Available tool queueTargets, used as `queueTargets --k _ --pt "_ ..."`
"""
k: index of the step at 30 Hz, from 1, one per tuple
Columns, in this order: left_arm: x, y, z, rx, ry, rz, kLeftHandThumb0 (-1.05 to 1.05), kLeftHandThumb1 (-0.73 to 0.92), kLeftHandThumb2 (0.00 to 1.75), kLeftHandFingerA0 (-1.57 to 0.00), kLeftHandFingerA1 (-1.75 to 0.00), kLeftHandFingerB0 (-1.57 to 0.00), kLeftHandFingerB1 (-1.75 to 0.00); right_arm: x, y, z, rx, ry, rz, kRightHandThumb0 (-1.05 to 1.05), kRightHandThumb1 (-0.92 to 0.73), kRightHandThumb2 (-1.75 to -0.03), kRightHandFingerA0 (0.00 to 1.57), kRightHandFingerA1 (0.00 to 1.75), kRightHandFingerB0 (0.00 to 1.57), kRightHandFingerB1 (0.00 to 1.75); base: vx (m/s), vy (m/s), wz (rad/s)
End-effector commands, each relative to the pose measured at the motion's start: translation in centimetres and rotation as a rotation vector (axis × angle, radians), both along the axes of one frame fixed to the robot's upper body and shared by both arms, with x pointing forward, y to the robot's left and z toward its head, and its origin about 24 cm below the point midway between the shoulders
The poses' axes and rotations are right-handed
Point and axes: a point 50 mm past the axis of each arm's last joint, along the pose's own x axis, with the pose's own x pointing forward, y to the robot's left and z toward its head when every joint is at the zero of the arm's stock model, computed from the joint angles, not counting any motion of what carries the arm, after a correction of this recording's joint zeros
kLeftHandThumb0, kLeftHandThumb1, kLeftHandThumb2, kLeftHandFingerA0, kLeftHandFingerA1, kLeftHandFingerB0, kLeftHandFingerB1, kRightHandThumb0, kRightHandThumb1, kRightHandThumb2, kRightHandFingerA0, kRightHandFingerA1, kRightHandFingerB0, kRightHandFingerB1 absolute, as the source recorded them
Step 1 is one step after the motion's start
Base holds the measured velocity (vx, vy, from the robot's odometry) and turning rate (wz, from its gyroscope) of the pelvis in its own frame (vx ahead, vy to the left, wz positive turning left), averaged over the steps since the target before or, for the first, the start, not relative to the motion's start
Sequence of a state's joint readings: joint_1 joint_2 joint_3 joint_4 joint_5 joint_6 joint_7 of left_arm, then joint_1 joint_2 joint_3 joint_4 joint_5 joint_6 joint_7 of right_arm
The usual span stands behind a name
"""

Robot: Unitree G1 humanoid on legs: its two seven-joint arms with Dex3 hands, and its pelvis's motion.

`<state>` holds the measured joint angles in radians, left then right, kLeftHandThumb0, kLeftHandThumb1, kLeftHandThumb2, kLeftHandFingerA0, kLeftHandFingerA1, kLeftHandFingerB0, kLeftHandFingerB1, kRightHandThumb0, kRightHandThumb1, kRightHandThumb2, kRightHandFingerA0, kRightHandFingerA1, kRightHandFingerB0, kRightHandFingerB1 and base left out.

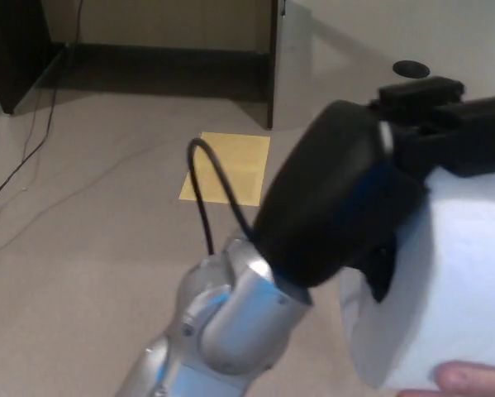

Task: A person is holding a toilet paper roll and the robot extends its left hand to grab the roll by inserting its thumb into the gap in the middle and brings its hand down by its side. Then it extends its arm again to hand the toilet paper roll back to the person.

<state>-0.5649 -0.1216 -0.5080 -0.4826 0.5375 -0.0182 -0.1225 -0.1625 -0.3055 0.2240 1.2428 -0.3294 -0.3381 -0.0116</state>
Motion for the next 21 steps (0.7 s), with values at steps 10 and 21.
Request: queueTargets --k 10,21 --pt "-0.2 0.4 -1.2 0.113 0.134 0.146 -0.58 0.40 0.70 -0.16 -0.43 -0.06 -0.22 0.3 0.5 0.0 -0.017 0.020 0.059 -0.37 -0.67 -0.60 0.80 0.62 0.57 0.42 0.00 0.000 0.00" --pt "1.6 3.8 0.0 0.211 0.209 0.181 -0.72 0.42 0.82 0.00 -0.06 0.00 0.00 2.3 1.0 0.7 -0.002 -0.024 0.052 -0.36 -0.66 -0.60 0.77 0.60 0.57 0.42 0.00 0.000 0.00"
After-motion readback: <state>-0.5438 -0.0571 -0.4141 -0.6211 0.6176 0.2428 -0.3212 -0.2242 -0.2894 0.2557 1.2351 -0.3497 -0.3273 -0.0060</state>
